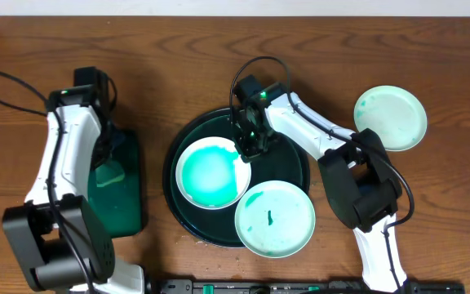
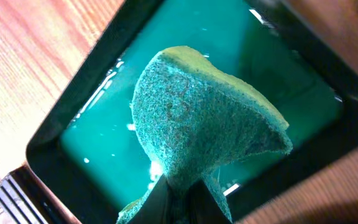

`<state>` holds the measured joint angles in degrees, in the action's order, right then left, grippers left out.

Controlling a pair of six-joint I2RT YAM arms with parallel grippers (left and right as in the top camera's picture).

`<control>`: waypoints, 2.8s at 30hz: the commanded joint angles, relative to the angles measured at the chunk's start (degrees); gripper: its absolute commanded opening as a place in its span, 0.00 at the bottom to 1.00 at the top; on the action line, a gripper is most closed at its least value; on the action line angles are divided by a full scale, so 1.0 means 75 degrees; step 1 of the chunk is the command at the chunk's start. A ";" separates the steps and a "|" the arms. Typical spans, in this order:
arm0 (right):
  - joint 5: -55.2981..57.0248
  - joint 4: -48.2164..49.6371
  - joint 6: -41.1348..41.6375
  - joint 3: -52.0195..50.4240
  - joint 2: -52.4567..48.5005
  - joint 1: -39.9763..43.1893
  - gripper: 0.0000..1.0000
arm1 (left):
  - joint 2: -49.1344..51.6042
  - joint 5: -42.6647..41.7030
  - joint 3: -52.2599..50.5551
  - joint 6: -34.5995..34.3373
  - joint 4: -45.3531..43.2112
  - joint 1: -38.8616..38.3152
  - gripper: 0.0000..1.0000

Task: Clean dirty plates on tray and stack at the side
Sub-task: 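Return the sponge to the green dish with the left gripper, then lift the white plate off the tray with the right gripper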

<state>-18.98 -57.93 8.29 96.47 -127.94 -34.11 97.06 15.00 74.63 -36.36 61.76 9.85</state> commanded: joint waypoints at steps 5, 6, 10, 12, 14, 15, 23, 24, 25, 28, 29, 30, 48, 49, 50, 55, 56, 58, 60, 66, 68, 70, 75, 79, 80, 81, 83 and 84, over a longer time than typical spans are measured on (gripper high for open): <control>0.0323 0.0323 -0.0058 0.0026 0.0067 0.0041 0.01 | 0.1116 0.0122 -0.0181 0.0423 -0.0012 0.0149 0.61; 0.0323 0.0332 -0.0058 0.0026 0.0076 0.0041 0.01 | 0.1230 0.0122 -0.0181 0.0423 -0.0012 0.0149 0.62; 0.0376 0.0358 -0.0064 0.0029 0.0149 0.0041 0.02 | 0.1428 0.0117 -0.0181 0.0417 -0.0012 0.0149 0.76; 0.0493 0.0361 -0.0085 0.0029 0.0210 0.0032 0.02 | 0.1428 0.0087 -0.0178 0.0417 -0.0015 0.0152 0.77; 0.0650 0.0356 -0.0085 0.0029 0.0303 0.0015 0.01 | 0.1428 0.0087 -0.0178 0.0417 -0.0012 0.0149 0.77; 0.0729 0.0353 -0.0085 0.0032 0.0373 0.0000 0.02 | 0.1428 0.0087 -0.0178 0.0417 -0.0012 0.0149 0.77; 0.1550 0.0326 -0.0090 0.0029 0.1049 -0.0163 0.01 | 0.1428 0.0064 -0.0178 0.0417 0.0047 0.0149 0.77; 0.1647 0.0318 -0.0119 0.0029 0.1142 -0.0195 0.01 | 0.1428 0.0064 -0.0178 0.0417 0.0055 0.0149 0.77; 0.1722 0.0318 -0.0146 0.0029 0.1201 -0.0221 0.01 | 0.1428 0.0064 -0.0178 0.0417 0.0076 0.0149 0.77; 0.1990 0.0318 -0.0149 0.0032 0.1381 -0.0294 0.01 | 0.1428 0.0064 -0.0178 0.0417 0.0105 0.0149 0.77; 0.2113 0.0303 -0.0149 0.0029 0.1425 -0.0323 0.01 | 0.1428 0.0064 -0.0178 0.0417 0.0108 0.0149 0.78; 0.2189 0.0283 -0.0152 0.0029 0.1472 -0.0350 0.01 | 0.1428 0.0064 -0.0178 0.0417 0.0108 0.0149 0.78; 0.3142 0.0099 -0.0326 0.0032 0.2031 -0.0758 0.01 | 0.1428 0.0064 -0.0178 0.0414 0.0114 0.0149 0.78; 0.3153 0.0096 -0.0347 0.0035 0.2072 -0.0778 0.01 | 0.1428 0.0064 -0.0178 0.0414 0.0114 0.0149 0.78; 0.3203 0.0093 -0.0347 0.0035 0.2122 -0.0801 0.01 | 0.1428 0.0067 -0.0178 0.0414 0.0114 0.0149 0.78; 0.3838 0.0090 -0.0356 0.0038 0.2396 -0.0968 0.01 | 0.1428 0.0067 -0.0178 0.0414 0.0111 0.0149 0.78; 0.3960 0.0093 -0.0382 0.0038 0.2442 -0.1014 0.01 | 0.1428 0.0067 -0.0178 0.0414 0.0108 0.0149 0.78; 0.4237 0.0096 -0.0437 0.0038 0.2541 -0.1107 0.01 | 0.1428 0.0064 -0.0178 0.0414 0.0105 0.0149 0.78; 0.4520 0.0090 -0.0475 0.0038 0.2640 -0.1186 0.01 | 0.1428 0.0067 -0.0178 0.0414 0.0105 0.0149 0.78; 0.5692 0.0096 -0.0851 0.0038 0.2879 -0.1524 0.01 | 0.1428 0.0067 -0.0178 0.0414 0.0105 0.0149 0.78; 0.6318 0.0096 -0.1037 0.0038 0.2900 -0.1702 0.01 | 0.1428 0.0067 -0.0178 0.0414 0.0105 0.0149 0.78; 0.6930 0.0096 -0.1247 0.0038 0.2903 -0.1865 0.01 | 0.1428 0.0067 -0.0178 0.0417 0.0105 0.0149 0.78; 0.8486 0.0166 -0.1868 0.0038 0.2903 -0.2323 0.01 | 0.1428 0.0067 -0.0178 0.0414 0.0105 0.0149 0.78; 0.9320 0.0309 -0.2436 0.0038 0.2900 -0.2681 0.01 | 0.1428 0.0067 -0.0178 0.0414 0.0105 0.0149 0.78; 0.9524 0.0338 -0.2602 0.0038 0.2900 -0.2769 0.01 | 0.1428 0.0067 -0.0178 0.0414 0.0105 0.0149 0.78; 0.9707 0.0361 -0.2736 0.0038 0.2900 -0.2838 0.01 | 0.1428 0.0067 -0.0178 0.0414 0.0105 0.0149 0.78; 1.0133 0.0356 -0.3013 0.0038 0.2900 -0.2984 0.01 | 0.1428 0.0067 -0.0178 0.0414 0.0105 0.0149 0.78; 1.0518 0.0358 -0.3246 0.0038 0.2900 -0.3104 0.01 | 0.1428 0.0067 -0.0178 0.0414 0.0105 0.0149 0.78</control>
<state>49.12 -55.44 -10.20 96.47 -107.72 -55.40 107.85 15.16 73.78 -33.56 62.37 10.81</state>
